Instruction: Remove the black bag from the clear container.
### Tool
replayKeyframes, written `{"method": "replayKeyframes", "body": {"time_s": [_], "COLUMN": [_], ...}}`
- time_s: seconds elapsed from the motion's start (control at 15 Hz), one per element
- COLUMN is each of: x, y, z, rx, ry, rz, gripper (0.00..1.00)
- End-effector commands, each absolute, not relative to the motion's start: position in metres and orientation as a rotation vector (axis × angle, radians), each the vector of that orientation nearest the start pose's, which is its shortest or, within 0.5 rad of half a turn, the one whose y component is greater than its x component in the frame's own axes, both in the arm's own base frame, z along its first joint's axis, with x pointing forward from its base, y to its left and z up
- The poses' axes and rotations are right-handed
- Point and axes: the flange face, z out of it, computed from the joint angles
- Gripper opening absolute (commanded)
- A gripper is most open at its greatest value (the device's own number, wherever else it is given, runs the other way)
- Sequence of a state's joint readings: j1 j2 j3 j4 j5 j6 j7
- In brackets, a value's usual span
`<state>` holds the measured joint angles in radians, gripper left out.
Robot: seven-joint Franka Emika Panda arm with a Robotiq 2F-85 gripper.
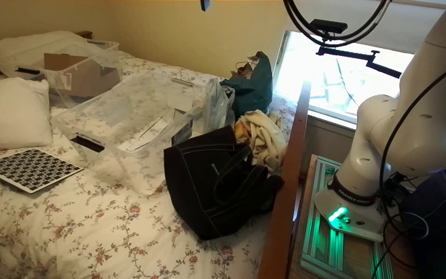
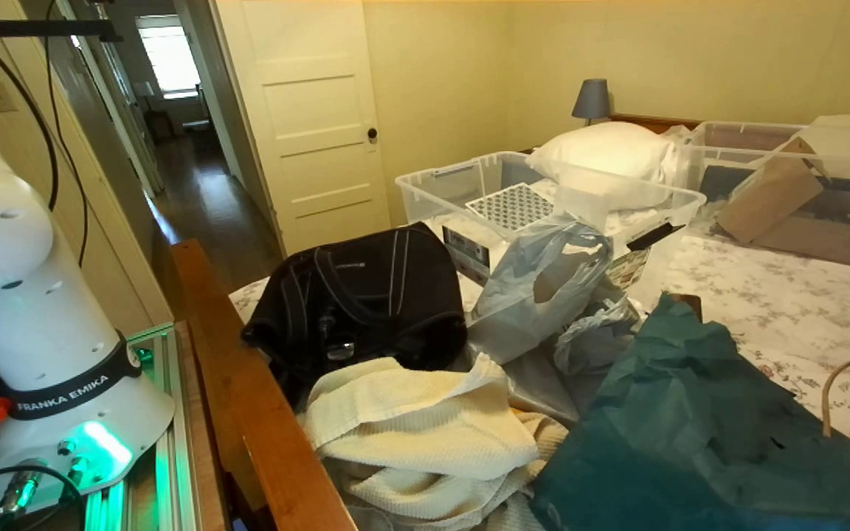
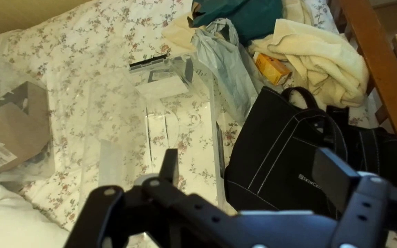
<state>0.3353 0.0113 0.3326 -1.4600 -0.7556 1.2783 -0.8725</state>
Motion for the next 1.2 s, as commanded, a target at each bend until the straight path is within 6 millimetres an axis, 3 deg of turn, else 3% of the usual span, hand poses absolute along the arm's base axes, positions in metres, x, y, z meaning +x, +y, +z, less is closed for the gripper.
{"method": "replayKeyframes", "body": {"time_s": [0.0, 0.27, 0.33, 0.4, 0.93, 1.13], "x": [0.454, 0.441, 0.441, 0.45, 0.446, 0.434], "y": [0.255, 0.255, 0.251, 0.262, 0.257, 0.275], "z": [0.689, 0.69, 0.69, 0.693, 0.691, 0.69], "rx": [1.886, 1.898, 1.882, 1.906, 1.899, 1.728], "ry": [1.618, 1.713, 1.677, 1.666, 1.659, 1.86], "rz": [-0.228, -0.19, -0.193, -0.207, -0.204, -0.167], "gripper": [1.0, 1.0, 1.0, 1.0, 1.0, 1.0]}}
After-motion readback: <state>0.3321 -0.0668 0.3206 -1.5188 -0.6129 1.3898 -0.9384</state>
